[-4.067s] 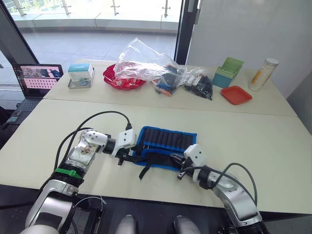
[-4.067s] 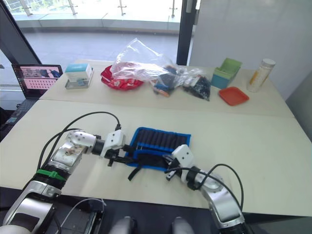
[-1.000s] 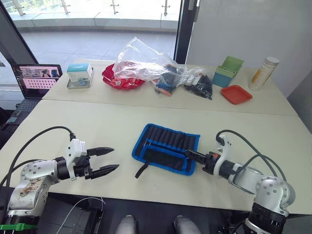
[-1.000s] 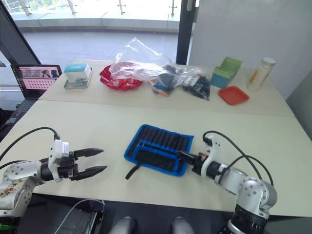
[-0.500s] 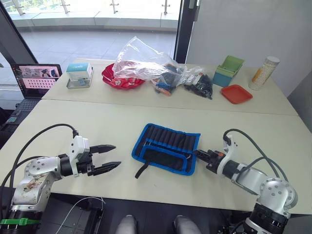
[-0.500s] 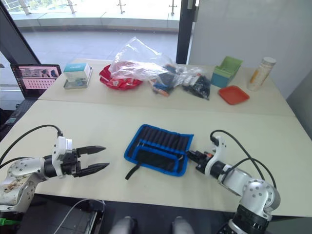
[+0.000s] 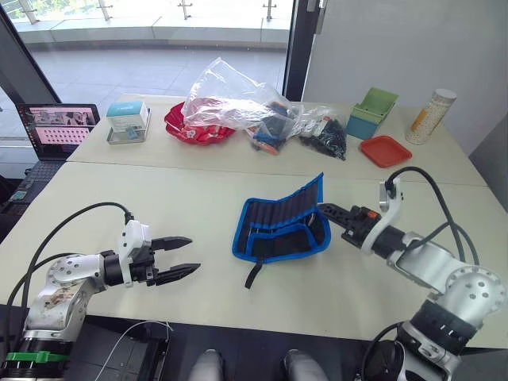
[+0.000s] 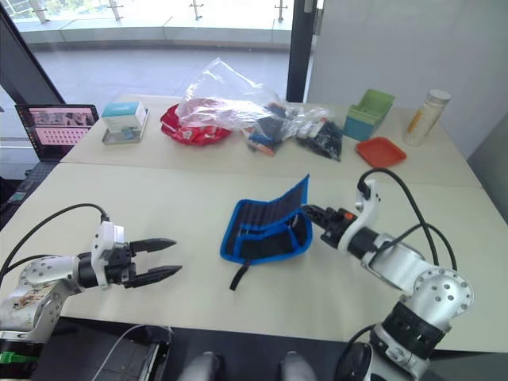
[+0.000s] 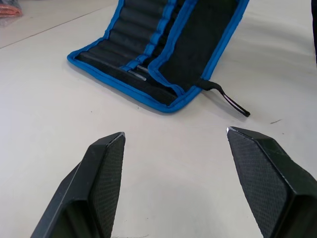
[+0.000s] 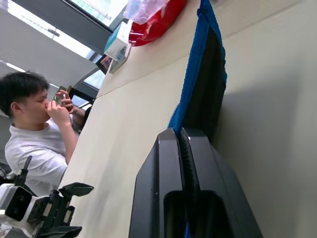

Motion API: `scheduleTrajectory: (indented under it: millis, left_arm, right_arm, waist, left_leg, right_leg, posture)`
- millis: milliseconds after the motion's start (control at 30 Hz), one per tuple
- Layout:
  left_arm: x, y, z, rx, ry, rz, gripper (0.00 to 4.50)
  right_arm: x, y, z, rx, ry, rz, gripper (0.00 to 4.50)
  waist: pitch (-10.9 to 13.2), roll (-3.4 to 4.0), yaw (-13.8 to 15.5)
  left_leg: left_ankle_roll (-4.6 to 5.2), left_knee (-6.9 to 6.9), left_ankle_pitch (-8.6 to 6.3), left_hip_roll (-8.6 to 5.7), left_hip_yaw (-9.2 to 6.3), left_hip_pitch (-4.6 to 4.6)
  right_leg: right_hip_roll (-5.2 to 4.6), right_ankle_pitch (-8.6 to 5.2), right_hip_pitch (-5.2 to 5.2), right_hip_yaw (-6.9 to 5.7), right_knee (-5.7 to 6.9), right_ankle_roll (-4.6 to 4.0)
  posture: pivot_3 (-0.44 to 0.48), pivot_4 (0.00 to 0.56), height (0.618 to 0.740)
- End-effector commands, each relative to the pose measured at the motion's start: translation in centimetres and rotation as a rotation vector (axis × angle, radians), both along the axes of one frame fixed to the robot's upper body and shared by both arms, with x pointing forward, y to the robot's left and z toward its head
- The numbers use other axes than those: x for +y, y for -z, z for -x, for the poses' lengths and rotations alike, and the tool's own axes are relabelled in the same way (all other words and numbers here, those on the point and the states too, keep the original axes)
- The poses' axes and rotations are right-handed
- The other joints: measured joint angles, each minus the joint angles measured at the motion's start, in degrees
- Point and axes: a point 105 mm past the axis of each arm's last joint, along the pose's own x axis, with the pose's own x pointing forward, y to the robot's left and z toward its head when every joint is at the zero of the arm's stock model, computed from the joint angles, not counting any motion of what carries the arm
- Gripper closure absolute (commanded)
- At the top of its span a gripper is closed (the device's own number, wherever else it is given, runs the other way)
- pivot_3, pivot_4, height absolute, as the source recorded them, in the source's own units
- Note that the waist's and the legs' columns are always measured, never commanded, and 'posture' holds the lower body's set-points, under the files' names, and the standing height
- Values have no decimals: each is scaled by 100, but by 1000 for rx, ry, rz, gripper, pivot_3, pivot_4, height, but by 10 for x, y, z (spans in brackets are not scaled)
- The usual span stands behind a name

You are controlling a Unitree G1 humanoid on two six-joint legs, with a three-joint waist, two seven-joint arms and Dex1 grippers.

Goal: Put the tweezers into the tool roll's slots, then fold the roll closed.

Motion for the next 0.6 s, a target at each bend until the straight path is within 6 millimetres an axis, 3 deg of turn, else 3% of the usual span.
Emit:
scheduleTrajectory:
  millis: [33,267,400,600]
  left_arm:
    - [-4,-4,-2,-23,7,-7,1027]
    - [-8,-2,3,-6,20,-4,1027]
    - [-12,1,6,16,19,11,1027]
    - [-15,3,9,25,16,11,1027]
  right_arm:
    - [25,-7,0,-15,-55,22,4472]
    - [50,6,-6,52,-32,107,4472]
    - [68,31,-13,117,-8,239,4472]
    - [81,62,-23,198,67,232,4472]
  waist:
    - [0,0,-9]
    - [0,0,-72]
    - [0,0,-126]
    - [0,1,-120]
  left_leg:
    - [0,0,0,1,-1,0]
    - [0,0,0,0,-1,-4]
    - [1,0,1,1,-1,-3]
    - [1,-1,1,3,-1,-3]
  right_leg:
    - [1,0,0,0,0,0]
    - [0,0,-6,1,5,0]
    - [1,0,-9,1,8,0]
    - [3,0,-11,0,9,0]
  posture:
    - [0,150,723]
    - [0,150,723]
    - [0,150,723]
    - [0,150,723]
